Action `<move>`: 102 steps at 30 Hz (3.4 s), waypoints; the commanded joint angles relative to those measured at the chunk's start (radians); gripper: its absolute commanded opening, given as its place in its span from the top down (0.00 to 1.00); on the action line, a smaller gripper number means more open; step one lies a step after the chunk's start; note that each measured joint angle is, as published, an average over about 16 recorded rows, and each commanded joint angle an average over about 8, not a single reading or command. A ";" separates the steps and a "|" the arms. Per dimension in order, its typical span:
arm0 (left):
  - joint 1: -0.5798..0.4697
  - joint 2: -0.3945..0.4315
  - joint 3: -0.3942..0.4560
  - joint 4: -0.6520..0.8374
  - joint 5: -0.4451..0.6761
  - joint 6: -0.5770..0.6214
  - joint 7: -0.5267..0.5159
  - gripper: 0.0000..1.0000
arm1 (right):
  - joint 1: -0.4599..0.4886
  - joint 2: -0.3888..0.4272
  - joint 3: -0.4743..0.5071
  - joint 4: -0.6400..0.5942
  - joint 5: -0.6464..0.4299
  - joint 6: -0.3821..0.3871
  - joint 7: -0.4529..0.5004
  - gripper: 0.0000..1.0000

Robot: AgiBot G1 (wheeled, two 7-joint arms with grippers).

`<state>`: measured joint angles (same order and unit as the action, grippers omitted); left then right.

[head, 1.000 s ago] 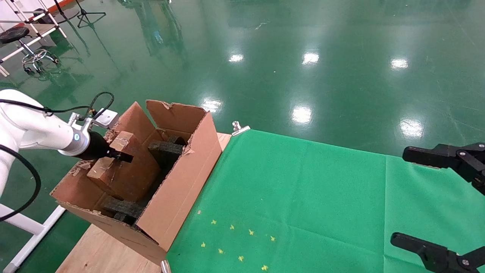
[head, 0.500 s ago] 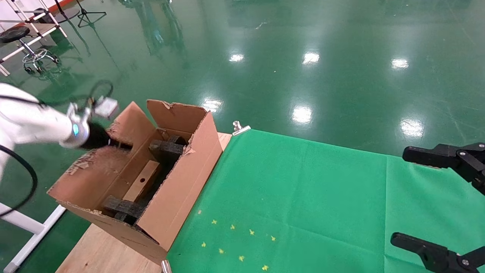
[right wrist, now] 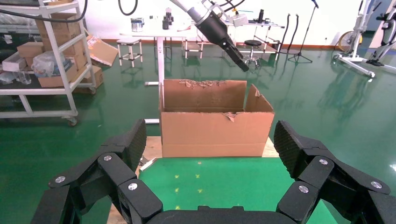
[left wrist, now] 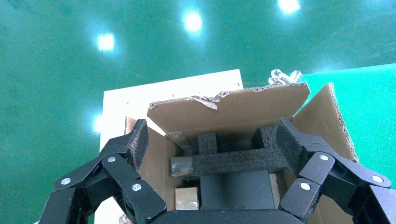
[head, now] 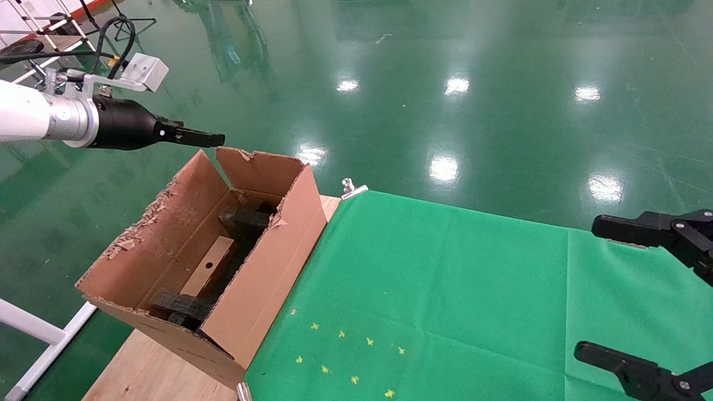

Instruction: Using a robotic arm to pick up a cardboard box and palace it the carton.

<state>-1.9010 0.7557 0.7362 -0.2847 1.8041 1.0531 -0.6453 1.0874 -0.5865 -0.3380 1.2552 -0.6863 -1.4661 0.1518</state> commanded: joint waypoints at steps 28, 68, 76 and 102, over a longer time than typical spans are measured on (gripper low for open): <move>0.294 -0.058 -0.166 -0.374 -0.389 0.164 0.163 0.00 | 0.000 0.000 0.000 0.000 0.000 0.000 0.000 0.00; 0.831 -0.145 -0.459 -1.005 -1.079 0.445 0.458 0.00 | 0.000 0.000 0.000 0.000 0.000 0.000 0.000 0.00; 0.847 -0.149 -0.468 -1.022 -1.101 0.454 0.464 0.00 | 0.000 0.000 0.000 -0.001 0.001 0.001 0.000 0.00; 0.826 -0.145 -0.456 -0.998 -1.073 0.442 0.457 0.00 | 0.000 0.000 0.000 -0.001 0.001 0.001 0.000 0.00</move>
<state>-1.0749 0.6109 0.2798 -1.2829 0.7313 1.4950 -0.1885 1.0872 -0.5861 -0.3385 1.2546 -0.6857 -1.4654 0.1514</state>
